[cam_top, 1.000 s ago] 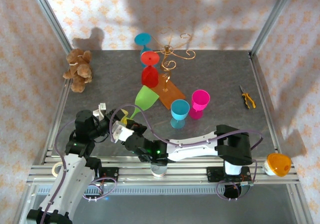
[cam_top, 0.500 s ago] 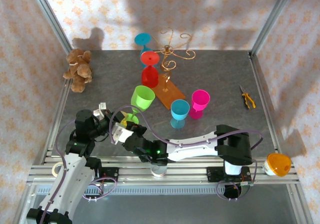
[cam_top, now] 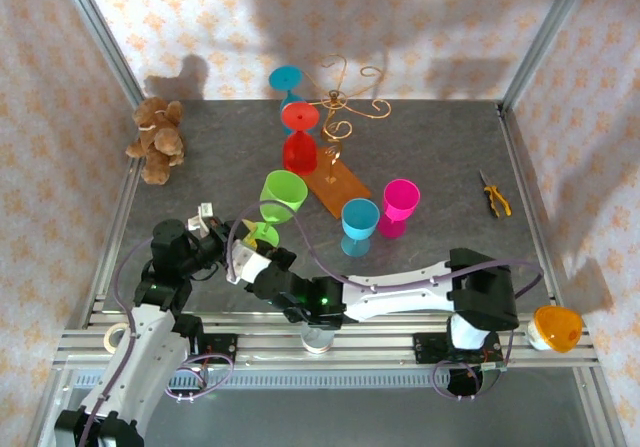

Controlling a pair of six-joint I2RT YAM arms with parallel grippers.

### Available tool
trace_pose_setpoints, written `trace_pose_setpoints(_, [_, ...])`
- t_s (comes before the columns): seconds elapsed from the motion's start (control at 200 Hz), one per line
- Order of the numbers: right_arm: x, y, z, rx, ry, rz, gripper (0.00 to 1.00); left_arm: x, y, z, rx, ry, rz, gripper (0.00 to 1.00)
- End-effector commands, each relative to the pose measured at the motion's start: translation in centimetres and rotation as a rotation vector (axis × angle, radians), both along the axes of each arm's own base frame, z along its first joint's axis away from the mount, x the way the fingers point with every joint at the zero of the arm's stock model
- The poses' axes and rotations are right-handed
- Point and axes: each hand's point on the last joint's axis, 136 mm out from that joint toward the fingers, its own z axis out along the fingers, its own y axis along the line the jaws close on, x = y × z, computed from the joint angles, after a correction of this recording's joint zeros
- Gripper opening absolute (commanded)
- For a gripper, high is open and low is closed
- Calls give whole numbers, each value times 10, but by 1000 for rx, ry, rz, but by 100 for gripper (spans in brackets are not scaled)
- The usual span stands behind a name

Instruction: Take the wine glass off the wine glass rack

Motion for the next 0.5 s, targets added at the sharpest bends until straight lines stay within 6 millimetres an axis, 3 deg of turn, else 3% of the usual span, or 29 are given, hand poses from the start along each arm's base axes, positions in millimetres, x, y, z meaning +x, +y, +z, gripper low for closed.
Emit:
trace_pose_setpoints(0.0, [-2,-2,46,164,32,-11,17,7,4,11,-4,-68,30,0])
trace_pose_setpoints(0.16, [-4,-10,50,190,71,-16,21,9,6,12,-3,-82,47,0])
trace_pose_setpoints(0.32, [-18,-10,56,199,195,51,24,11,8,14,0,-96,58,0])
trace_pose_setpoints(0.496, [-36,-12,87,243,356,114,27,13,7,10,-2,-109,55,0])
